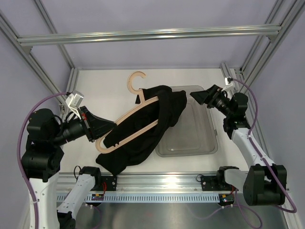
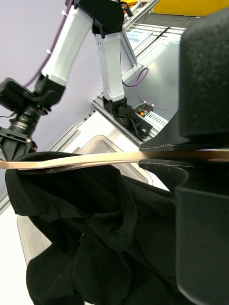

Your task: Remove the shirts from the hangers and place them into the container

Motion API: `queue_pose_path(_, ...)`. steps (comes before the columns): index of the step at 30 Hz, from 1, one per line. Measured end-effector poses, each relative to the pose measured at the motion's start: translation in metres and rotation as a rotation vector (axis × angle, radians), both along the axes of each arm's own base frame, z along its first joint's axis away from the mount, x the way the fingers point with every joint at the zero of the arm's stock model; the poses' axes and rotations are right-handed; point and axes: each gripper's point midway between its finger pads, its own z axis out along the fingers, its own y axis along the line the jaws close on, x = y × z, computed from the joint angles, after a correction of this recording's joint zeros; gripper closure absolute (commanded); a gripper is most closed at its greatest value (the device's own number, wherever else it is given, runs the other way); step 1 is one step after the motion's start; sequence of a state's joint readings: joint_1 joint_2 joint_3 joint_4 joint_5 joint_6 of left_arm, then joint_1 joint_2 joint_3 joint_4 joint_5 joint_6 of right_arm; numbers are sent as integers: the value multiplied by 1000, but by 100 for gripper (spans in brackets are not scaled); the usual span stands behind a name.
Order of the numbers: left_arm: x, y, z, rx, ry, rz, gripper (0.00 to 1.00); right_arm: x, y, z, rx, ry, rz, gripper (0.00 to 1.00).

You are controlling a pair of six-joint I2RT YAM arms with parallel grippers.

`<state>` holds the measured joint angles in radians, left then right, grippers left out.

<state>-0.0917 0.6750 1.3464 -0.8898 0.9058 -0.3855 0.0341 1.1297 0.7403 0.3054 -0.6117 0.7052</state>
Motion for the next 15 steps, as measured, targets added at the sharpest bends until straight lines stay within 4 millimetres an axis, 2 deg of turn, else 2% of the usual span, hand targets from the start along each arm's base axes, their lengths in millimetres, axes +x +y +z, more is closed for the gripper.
queue_pose_path(5, -3, -4, 5, -16, -10, -35, 100, -23, 2, 4, 58, -187, 115, 16)
queue_pose_path(10, -3, -8, 9, -38, -19, -75, 100, -25, -2, 21, 113, -312, 194, 17)
queue_pose_path(15, 0, -10, 10, -49, -9, -97, 100, -11, -12, -7, 196, -185, 222, 18)
